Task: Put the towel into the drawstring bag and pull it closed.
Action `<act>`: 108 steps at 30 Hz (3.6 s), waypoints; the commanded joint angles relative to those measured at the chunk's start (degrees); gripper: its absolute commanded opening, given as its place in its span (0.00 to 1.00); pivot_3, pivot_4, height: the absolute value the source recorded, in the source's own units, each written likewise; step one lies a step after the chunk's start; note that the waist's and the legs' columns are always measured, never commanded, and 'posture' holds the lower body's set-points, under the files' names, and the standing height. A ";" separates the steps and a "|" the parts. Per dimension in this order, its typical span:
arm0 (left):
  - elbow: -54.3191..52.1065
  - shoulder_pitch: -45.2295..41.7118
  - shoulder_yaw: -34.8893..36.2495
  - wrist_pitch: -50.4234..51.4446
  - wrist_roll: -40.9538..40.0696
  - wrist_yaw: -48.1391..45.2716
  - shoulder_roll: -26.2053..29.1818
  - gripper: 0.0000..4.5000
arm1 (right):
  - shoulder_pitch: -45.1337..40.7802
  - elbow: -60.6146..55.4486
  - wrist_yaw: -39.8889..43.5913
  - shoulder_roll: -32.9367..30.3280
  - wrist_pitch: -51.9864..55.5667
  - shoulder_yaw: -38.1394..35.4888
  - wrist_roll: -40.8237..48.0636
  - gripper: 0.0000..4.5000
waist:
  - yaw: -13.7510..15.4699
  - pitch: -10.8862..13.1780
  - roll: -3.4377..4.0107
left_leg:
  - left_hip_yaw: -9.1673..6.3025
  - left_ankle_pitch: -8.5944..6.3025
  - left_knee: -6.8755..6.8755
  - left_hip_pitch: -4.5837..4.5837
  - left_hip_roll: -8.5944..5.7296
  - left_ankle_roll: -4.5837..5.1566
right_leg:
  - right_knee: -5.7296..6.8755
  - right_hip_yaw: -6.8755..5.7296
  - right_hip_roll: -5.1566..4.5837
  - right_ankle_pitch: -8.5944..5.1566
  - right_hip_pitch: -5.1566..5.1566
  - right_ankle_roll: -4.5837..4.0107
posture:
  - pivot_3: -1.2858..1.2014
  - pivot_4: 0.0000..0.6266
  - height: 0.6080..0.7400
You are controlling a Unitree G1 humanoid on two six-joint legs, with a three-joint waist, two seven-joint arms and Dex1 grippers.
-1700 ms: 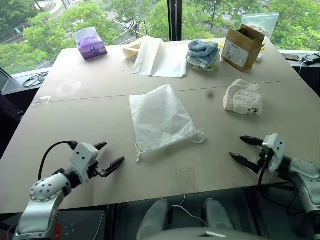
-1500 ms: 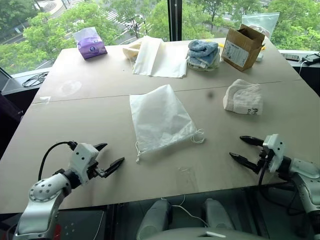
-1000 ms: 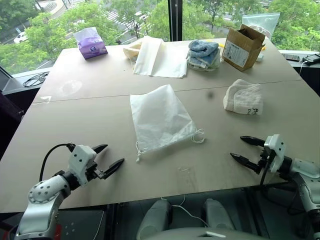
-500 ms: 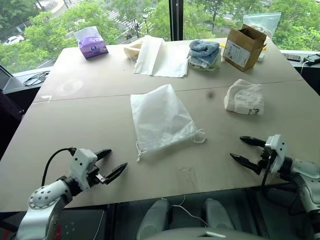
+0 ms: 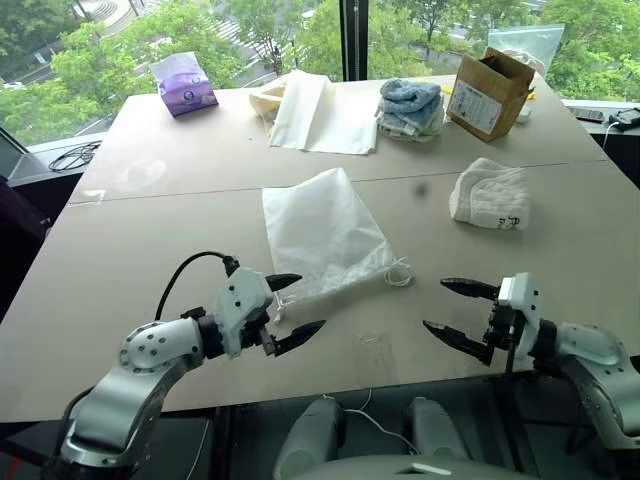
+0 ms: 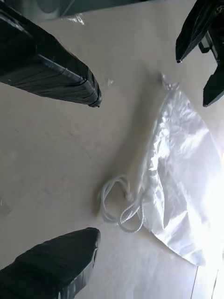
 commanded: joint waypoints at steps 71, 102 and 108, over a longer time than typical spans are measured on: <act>27.69 -29.15 4.38 -19.28 6.49 6.95 -13.40 0.00 | -31.26 24.09 -34.87 6.63 11.87 -16.20 -8.59 1.00 | -0.54 0.09 -0.13 | 0.04 0.03 0.45 -0.10 -0.02 -0.04 | 0.45 0.03 0.07 0.01 -0.12 0.02 | 0.52 0.24 1.00; 29.62 -27.31 -0.87 -17.11 8.02 -1.19 -8.58 0.32 | -57.76 80.46 -25.40 10.86 1.75 -13.82 -11.97 1.00 | -4.30 0.09 -0.17 | 0.31 0.03 0.75 0.01 0.02 -0.02 | 0.89 0.34 0.12 0.01 -0.18 0.02 | 0.52 0.24 1.00; 38.50 -31.60 -3.98 -20.00 11.74 -9.11 -2.73 0.60 | -56.62 78.53 -25.40 11.58 1.23 -13.71 -12.19 1.00 | -4.44 0.09 -0.17 | 0.29 0.02 0.70 0.06 0.04 -0.01 | 0.95 0.34 0.17 0.01 -0.18 0.02 | 0.52 0.24 1.00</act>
